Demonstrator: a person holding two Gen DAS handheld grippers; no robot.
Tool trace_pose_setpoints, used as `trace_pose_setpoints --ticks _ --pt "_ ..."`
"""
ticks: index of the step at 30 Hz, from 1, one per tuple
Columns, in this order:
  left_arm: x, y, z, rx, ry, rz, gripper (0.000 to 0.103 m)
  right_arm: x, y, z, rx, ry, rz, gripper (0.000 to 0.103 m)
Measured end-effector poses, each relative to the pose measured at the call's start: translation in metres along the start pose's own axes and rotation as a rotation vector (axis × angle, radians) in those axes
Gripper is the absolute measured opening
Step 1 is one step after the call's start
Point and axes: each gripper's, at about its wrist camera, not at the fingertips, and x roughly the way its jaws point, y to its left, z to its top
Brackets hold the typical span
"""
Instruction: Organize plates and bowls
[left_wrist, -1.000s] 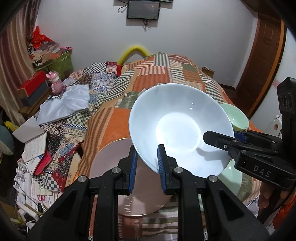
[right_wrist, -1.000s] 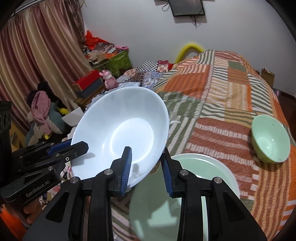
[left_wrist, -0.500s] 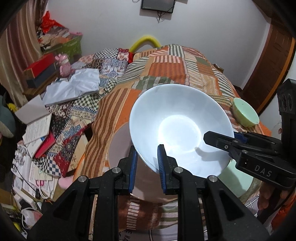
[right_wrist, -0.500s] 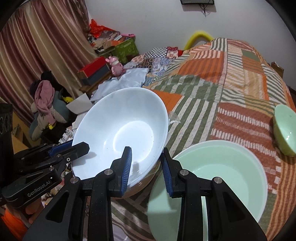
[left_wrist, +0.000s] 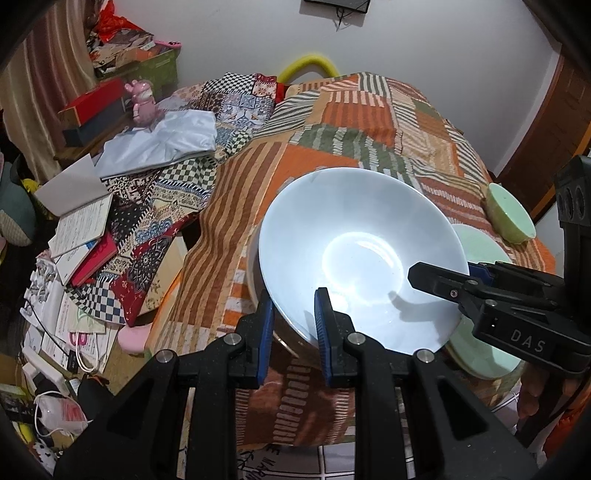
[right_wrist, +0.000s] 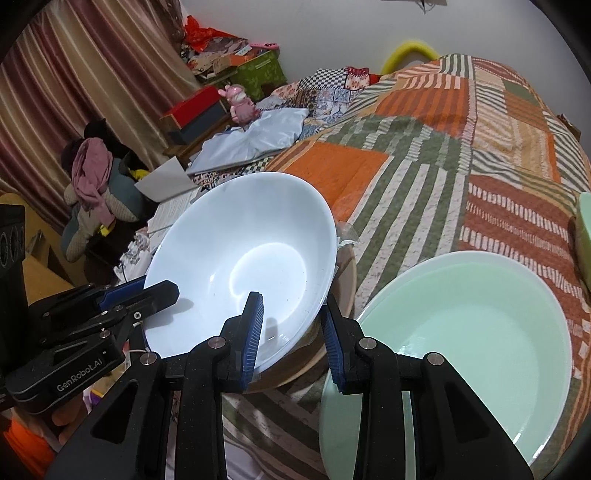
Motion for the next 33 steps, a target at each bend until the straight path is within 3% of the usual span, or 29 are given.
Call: trace_pose_setpoints --ticks 11,20,27,33 --pt "0.001 0.001 -0.001 0.0 0.0 0.017 0.021 0.0 0.002 0.0 -0.019 0.023 0.004 0.032" --pt "0.014 0.0 -0.001 0.001 0.032 0.027 0.021 -0.013 -0.004 -0.003 -0.049 -0.015 -0.022 0.032" --pt "0.012 -0.013 0.005 0.056 0.037 0.068 0.021 -0.025 -0.012 -0.002 -0.046 -0.043 -0.017 0.032" --pt "0.006 -0.014 0.014 0.036 0.079 0.047 0.03 -0.044 -0.023 -0.002 -0.034 -0.085 -0.001 0.032"
